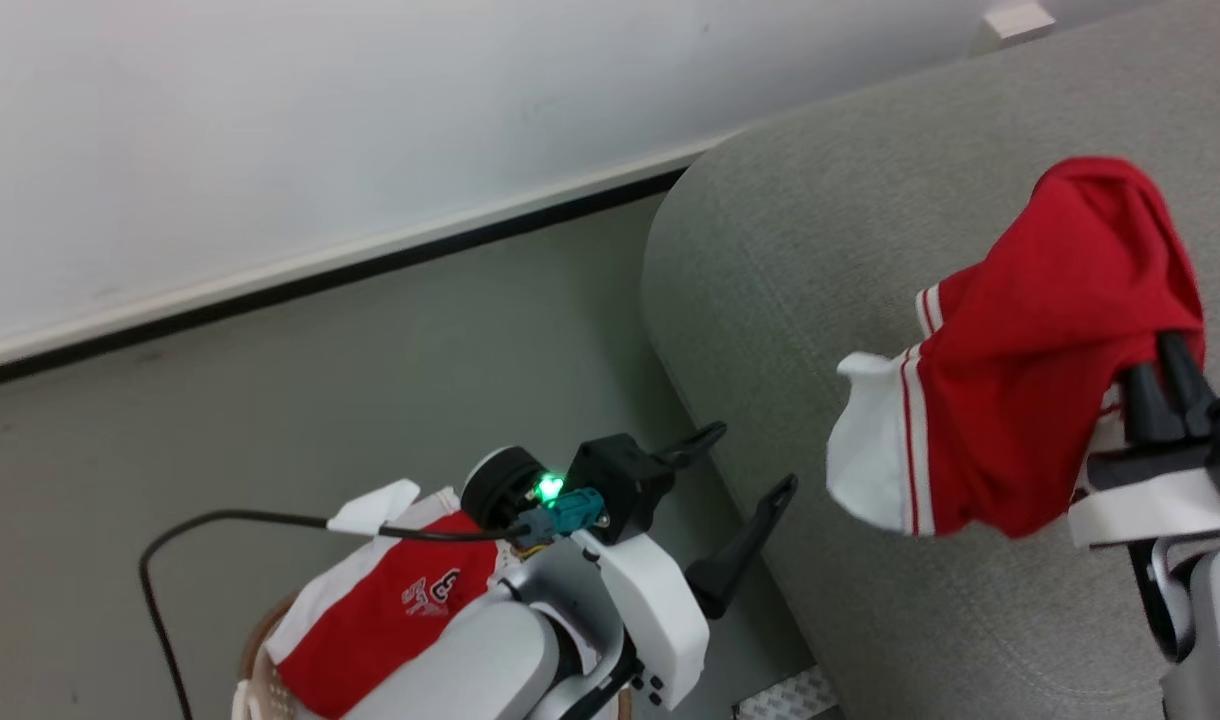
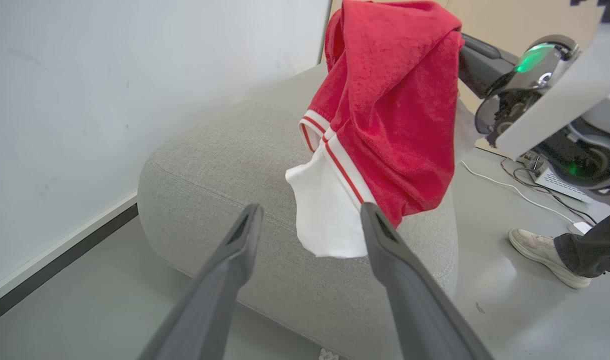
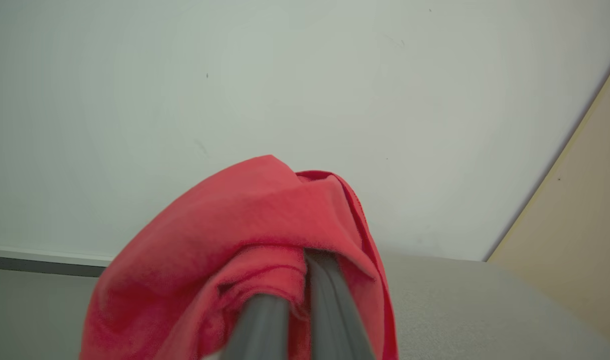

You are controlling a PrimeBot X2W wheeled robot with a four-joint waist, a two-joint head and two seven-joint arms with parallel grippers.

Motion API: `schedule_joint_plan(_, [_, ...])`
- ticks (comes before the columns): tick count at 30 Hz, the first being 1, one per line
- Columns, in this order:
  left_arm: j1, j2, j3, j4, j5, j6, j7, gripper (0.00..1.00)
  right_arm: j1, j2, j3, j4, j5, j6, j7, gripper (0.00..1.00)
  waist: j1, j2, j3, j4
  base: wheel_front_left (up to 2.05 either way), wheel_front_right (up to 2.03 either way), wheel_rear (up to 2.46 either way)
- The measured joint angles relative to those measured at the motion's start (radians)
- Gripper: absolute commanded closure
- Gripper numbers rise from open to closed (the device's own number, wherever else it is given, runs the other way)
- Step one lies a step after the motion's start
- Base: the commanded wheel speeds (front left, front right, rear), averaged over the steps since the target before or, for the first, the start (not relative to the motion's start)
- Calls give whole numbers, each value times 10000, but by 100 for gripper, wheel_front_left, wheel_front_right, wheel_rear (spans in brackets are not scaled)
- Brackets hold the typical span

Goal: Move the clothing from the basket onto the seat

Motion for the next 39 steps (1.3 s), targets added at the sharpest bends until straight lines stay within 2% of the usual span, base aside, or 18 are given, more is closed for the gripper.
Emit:
schedule_joint_plan(6, [-1244, 65, -132, -380, 359, -466, 343, 0, -2045, -146, -1024, 525, -255, 0, -2, 100, 0, 0, 1388, 556, 0, 0, 0])
schedule_joint_plan(13, [-2684, 178, -253, -800, 779, -918, 431, 0, -4589, -1300, -2127, 1482, -826, 2, 67, 100, 3, 0, 3285, 1285, 0, 0, 0])
schedule_joint_plan(18, [-3106, 211, -173, -834, 782, -982, 320, 0, -5820, -2036, -3386, 2362, -1409, 2, 443, 100, 2, 0, 4470, 1813, 0, 0, 0])
schedule_joint_plan(21, [-3114, 128, -151, -788, 717, -991, 142, 0, -6027, -2380, -4274, 3160, -2013, 2, 646, 100, 3, 0, 4961, 2181, 0, 0, 0])
schedule_joint_plan(23, [-3103, 115, -138, -708, 673, -976, 54, 0, -5989, -2366, -4857, 3712, -2330, 2, 717, 90, 2, 0, 5141, 2461, 0, 0, 0])
schedule_joint_plan(26, [-2997, 128, -100, -593, 550, -934, -46, 0, -5796, -2125, -5653, 4362, -2796, 0, 506, 46, 1, 0, 5314, 2801, 0, 0, 0])
schedule_joint_plan(27, [-2931, 128, -52, -571, 481, -920, -92, 0, -5677, -1962, -5845, 4569, -2905, 2, 437, 0, 2, -1, 5336, 2878, 0, 0, 0])
schedule_joint_plan(30, [-2862, 270, 88, -533, 445, -842, -161, 0, -5319, -1563, -6326, 4892, -3237, 2, 221, 0, 1, 0, 5230, 2914, 0, 0, 0])
schedule_joint_plan(34, [-2653, 399, 270, -443, 265, -725, -297, 0, -4880, -1030, -6372, 4746, -3335, 2, 38, 0, 0, -1, 4882, 2817, 0, 0, 0])
schedule_joint_plan(39, [-2223, 594, 594, -219, 0, -472, -723, 0, -3698, -188, -5620, 2905, -2963, 0, 0, 0, -1, -1, 4282, 2691, 0, 0, 0])
